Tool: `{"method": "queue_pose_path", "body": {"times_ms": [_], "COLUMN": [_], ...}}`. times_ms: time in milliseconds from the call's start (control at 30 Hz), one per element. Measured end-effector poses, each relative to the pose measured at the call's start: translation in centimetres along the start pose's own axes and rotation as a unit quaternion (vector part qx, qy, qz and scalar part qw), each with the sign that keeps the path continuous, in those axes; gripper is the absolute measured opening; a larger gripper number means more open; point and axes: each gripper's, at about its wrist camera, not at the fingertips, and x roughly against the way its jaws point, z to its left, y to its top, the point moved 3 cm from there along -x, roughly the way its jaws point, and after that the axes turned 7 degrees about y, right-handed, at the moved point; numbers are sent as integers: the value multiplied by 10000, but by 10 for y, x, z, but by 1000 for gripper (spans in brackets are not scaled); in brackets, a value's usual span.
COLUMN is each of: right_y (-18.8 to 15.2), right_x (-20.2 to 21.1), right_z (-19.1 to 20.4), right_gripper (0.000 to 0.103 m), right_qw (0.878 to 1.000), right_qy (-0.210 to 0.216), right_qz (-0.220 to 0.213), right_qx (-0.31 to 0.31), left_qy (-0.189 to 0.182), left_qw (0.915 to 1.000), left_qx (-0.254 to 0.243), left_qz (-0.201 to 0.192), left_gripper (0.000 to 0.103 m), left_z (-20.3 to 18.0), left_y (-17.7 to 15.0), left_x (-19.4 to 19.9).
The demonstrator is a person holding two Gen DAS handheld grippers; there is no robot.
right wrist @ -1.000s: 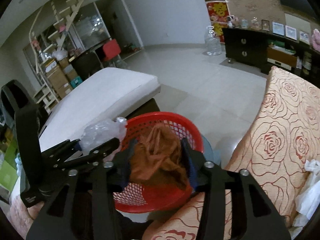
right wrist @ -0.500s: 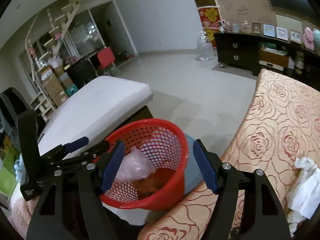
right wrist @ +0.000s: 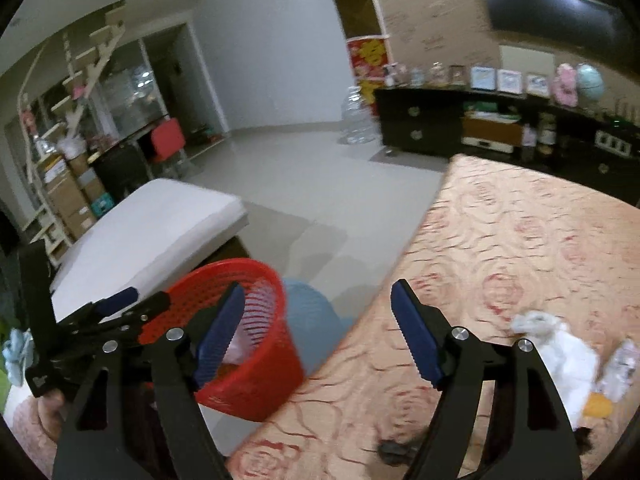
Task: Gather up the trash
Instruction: 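Move both tools back over the trash on the table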
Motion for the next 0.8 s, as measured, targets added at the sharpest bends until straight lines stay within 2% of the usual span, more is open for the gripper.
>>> {"method": "queue_pose_path", "body": {"times_ms": [200, 400, 633, 800], "right_y": [-7, -22, -48, -67], "right_x": [43, 81, 127, 156], "right_z": [-44, -83, -126, -154], "right_gripper": [77, 77, 79, 82], "right_qw": [9974, 9921, 9807, 9691], "right_qy": [-662, -1116, -1662, -1992], "right_qz": [-209, -329, -492, -615], "right_qx": [-195, -462, -904, -1314], "left_qy": [-224, -446, -718, -1052], "left_qw": [9994, 9980, 9930, 9860], "left_qx": [-245, -454, -934, -1293], "left_qz": [-37, -37, -29, 31], "left_gripper": [79, 79, 79, 79], "left_z": [-29, -56, -103, -138], "left_y": [-3, -9, -21, -33], "left_x": [3, 6, 9, 12]}}
